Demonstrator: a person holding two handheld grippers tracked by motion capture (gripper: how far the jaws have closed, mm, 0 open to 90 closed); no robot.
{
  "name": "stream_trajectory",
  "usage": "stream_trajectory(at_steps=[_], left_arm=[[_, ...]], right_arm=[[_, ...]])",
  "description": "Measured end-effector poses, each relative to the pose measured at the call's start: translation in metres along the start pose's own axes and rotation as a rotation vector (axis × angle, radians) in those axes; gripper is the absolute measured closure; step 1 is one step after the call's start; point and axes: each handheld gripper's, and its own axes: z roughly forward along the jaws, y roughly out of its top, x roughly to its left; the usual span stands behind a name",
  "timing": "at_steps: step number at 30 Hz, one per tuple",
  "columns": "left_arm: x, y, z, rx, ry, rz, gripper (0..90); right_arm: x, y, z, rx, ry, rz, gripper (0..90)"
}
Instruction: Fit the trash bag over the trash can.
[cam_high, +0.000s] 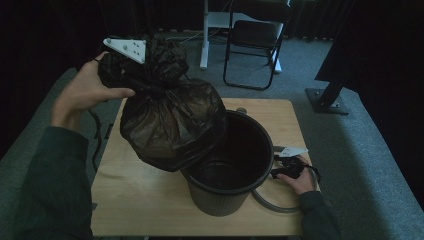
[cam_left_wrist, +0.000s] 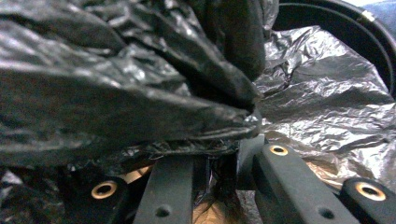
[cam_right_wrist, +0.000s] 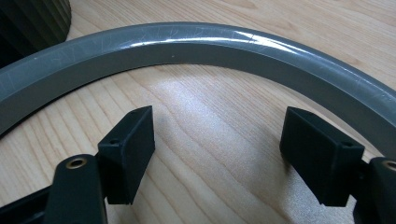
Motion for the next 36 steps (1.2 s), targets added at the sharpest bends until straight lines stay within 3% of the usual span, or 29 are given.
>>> stream_trajectory(at_steps=[10,20,25,36], left_arm=[[-0.004,0.007,0.01,0.006,-0.023,0.008,80.5],[-0.01,0.021,0.02,-0.011,-0.053,0.044,80.5],[-0.011,0.027,0.026,-0.026,-0.084,0.045,80.5],[-0.015,0.036,0.034,-0.043,-0.105,0.055,80.5]], right_arm=[[0.0,0.0,0.0,0.0,0.0,0.0,25.6],[0.0,0.0,0.0,0.0,0.001,0.001,25.6],[0.0,0.0,0.0,0.0,0.0,0.0,25.6],[0.0,0.0,0.0,0.0,0.001,0.0,25.6]])
